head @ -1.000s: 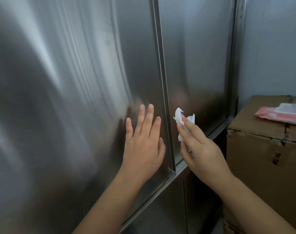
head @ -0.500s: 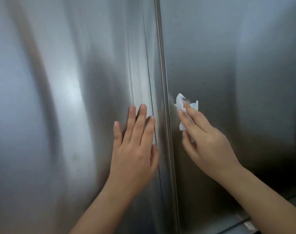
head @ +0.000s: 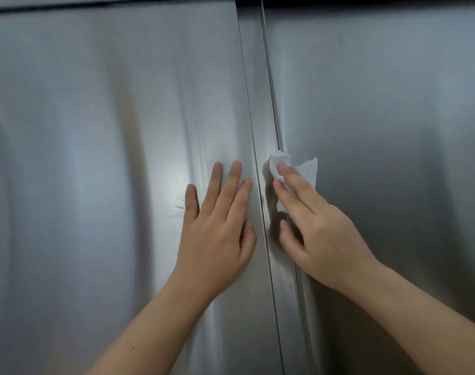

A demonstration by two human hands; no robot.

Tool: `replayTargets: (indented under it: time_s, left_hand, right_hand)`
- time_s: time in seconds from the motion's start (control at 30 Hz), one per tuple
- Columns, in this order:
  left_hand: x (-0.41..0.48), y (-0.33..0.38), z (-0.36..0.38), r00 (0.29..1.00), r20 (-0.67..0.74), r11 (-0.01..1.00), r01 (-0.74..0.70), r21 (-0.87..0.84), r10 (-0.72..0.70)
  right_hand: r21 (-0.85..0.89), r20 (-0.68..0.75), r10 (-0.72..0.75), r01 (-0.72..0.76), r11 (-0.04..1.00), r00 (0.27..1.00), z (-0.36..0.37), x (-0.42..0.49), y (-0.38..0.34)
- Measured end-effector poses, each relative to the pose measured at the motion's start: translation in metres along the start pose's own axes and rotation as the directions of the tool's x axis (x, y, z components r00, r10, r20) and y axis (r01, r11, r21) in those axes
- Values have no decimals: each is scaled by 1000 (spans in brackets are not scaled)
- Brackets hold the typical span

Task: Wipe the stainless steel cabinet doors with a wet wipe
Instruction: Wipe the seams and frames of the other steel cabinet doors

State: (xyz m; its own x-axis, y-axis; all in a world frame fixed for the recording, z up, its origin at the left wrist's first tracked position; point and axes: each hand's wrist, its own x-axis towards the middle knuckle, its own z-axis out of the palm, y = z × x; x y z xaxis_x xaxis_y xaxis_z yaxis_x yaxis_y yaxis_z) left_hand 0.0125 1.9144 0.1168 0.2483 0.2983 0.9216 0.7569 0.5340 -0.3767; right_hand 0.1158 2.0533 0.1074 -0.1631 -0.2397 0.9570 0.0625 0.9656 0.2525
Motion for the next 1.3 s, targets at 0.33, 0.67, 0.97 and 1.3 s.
replayTargets:
  time_s: [0.33, 0.67, 0.97, 1.3]
  left_hand:
    - [68, -18, 2, 998, -59, 999, -33, 35, 35]
    - [137, -58, -10, 1000, 12, 991, 8, 133, -10]
    - [142, -78, -12, 997, -71, 997, 12, 73, -6]
    - [141, -79, -4, 982, -186, 988, 35, 152, -6]
  right_hand:
    - [-147, -4, -71, 69, 987, 998, 3, 61, 21]
    - [-193, -51, -98, 87, 977, 994, -8, 147, 38]
    - [-228, 70, -107, 121, 966, 992, -19, 213, 31]
    - [-324, 230, 27, 51, 945, 973, -19, 224, 37]
